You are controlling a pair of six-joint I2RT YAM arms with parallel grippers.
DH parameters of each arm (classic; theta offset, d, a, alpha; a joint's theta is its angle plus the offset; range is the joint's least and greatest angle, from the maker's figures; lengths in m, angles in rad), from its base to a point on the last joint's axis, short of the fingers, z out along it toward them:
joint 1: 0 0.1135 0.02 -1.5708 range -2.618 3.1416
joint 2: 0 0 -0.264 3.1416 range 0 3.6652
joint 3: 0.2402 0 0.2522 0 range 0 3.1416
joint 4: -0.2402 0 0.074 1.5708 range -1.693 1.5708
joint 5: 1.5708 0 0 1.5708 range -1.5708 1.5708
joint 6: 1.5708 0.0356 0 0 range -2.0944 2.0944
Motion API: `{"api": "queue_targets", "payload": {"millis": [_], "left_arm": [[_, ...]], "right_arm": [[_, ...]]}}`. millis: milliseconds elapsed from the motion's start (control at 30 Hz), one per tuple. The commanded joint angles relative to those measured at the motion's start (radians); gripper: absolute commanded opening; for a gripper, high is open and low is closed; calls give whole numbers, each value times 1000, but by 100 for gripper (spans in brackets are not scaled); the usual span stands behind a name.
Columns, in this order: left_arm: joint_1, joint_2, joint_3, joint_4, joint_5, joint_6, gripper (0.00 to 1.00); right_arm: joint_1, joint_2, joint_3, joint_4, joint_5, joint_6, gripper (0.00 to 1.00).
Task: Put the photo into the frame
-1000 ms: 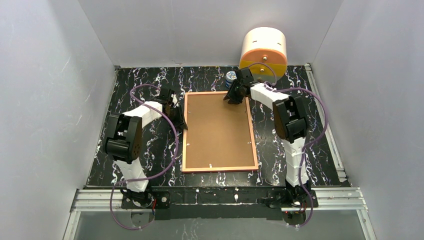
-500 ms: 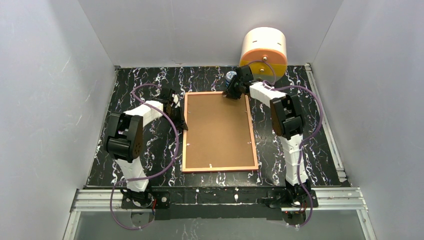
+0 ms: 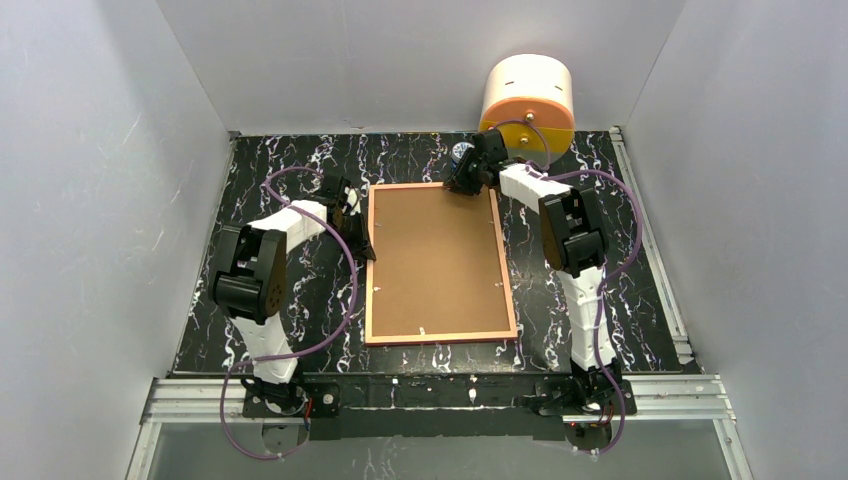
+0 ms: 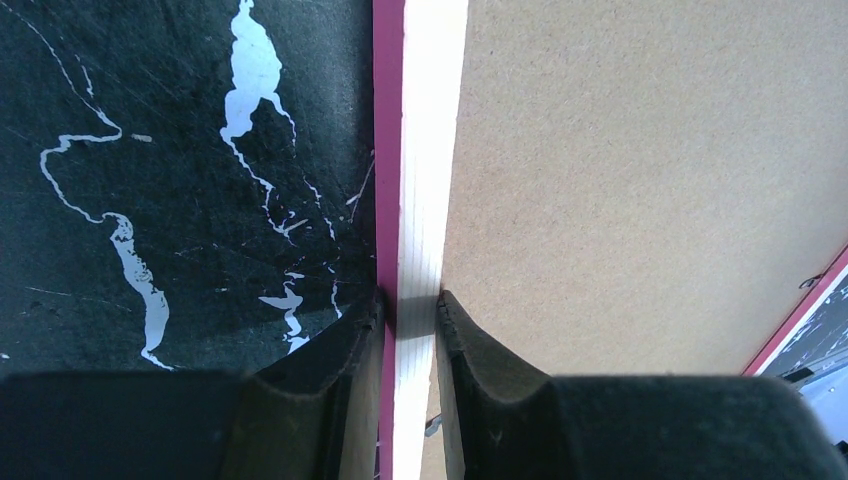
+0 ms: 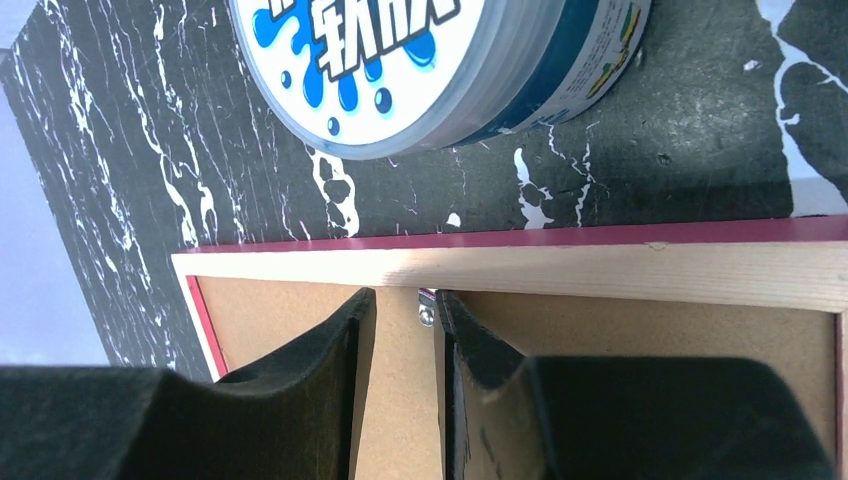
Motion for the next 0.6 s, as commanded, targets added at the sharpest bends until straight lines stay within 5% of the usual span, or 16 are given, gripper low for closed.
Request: {"api": "queue_targets", "payload": {"millis": [0,267,567], "left_arm": [[6,28,12,-57,-10,26,17],[6,39,6,-47,3,27,17],[5,43,28,-48,-6,26,17]], "right_arm": [[-6,63,-7,18,-30,-38,37],[-12,89,-32,137,-214,-56,39],[-22,62,-39,120,-183,-32,40]]}}
